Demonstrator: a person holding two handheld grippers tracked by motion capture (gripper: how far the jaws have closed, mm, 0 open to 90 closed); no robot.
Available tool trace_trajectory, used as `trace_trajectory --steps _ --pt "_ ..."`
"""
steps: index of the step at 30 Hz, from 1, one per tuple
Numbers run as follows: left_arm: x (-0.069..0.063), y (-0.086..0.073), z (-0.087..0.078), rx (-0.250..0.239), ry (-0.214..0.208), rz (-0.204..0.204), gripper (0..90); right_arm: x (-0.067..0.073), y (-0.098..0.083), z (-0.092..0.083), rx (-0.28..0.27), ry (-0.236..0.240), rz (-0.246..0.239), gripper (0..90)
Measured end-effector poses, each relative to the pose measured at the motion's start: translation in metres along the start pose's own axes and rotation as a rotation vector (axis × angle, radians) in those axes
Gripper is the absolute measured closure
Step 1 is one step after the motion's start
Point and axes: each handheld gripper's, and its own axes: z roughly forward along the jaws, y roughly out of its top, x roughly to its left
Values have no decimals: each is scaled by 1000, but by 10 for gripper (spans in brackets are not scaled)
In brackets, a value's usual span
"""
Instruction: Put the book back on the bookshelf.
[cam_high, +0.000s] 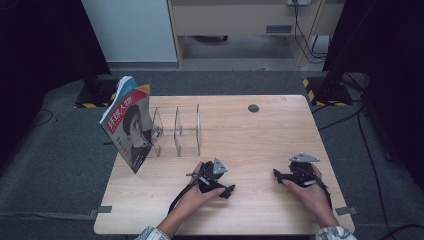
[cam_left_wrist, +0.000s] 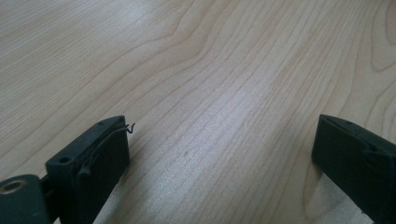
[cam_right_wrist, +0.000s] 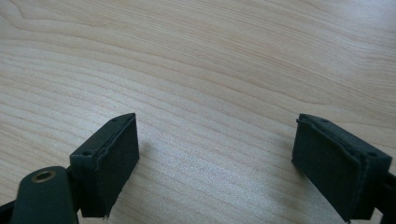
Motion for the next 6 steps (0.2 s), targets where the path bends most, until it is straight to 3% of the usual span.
trace_trajectory --steps 6 --pt "0 0 0 2 5 -2 29 0 0 0 0 3 -7 144"
